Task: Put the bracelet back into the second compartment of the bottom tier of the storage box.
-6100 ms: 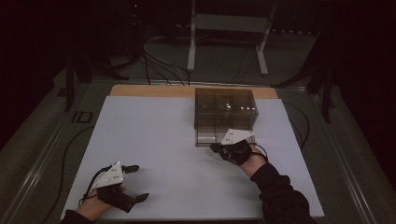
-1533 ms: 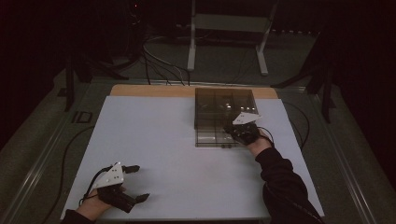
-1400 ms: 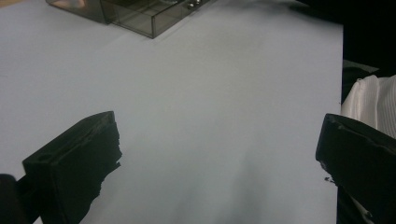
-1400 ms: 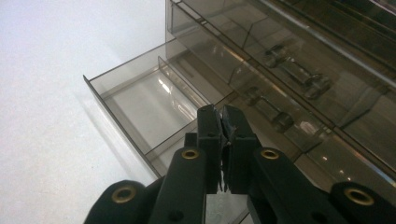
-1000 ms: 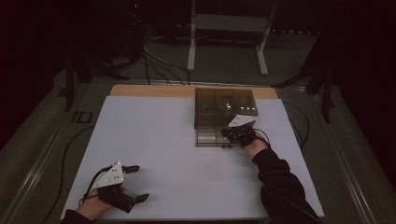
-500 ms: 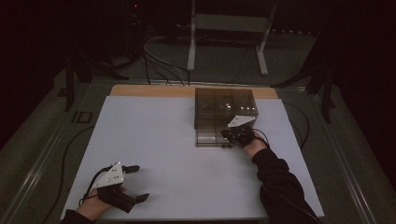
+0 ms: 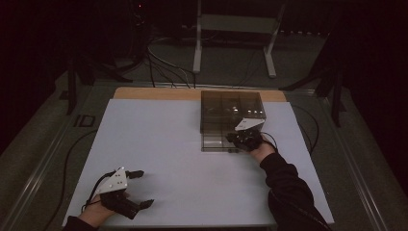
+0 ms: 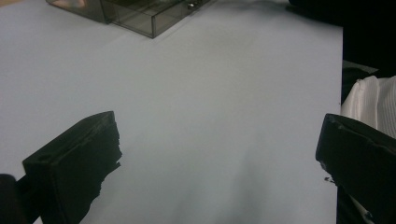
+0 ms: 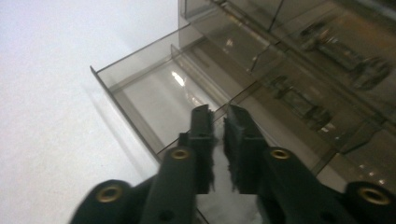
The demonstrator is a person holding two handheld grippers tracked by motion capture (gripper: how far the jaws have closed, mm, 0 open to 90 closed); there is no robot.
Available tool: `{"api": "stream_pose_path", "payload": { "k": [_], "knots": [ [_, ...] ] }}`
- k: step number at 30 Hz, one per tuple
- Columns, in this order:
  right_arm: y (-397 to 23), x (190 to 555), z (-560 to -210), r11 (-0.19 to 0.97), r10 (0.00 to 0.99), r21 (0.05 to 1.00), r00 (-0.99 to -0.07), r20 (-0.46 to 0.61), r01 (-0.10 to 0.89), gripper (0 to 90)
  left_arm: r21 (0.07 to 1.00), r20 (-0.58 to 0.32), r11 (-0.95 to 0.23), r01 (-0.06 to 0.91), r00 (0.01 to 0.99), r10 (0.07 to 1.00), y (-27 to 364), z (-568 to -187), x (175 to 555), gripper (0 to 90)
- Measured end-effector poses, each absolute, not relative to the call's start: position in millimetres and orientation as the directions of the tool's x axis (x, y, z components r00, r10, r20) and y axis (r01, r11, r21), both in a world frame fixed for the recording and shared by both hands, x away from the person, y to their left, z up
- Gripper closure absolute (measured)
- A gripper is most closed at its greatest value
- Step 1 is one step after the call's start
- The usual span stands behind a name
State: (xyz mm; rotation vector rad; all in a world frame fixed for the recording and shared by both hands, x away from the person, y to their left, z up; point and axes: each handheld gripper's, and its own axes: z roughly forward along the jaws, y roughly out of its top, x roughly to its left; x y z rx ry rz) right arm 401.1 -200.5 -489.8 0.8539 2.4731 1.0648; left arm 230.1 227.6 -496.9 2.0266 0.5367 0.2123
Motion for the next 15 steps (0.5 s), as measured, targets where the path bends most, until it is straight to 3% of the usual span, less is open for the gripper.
{"api": "stream_pose_path", "payload": {
  "k": [2,11,15],
  "knots": [
    [-202,401,-488,0.527,0.637,0.751,-0.770,-0.038,0.398,71.5,0.865,-0.072,-0.413,0.284,0.887,0.457,228,-497,230,0.1],
    [-205,398,-476,0.476,0.621,0.782,-0.783,0.025,0.403,51.5,0.865,-0.072,-0.414,0.284,0.887,0.457,227,-497,230,0.1],
    [-206,396,-471,0.449,0.625,0.794,-0.779,0.049,0.410,37.2,0.865,-0.072,-0.414,0.284,0.886,0.457,227,-497,230,0.1]
  ]
}}
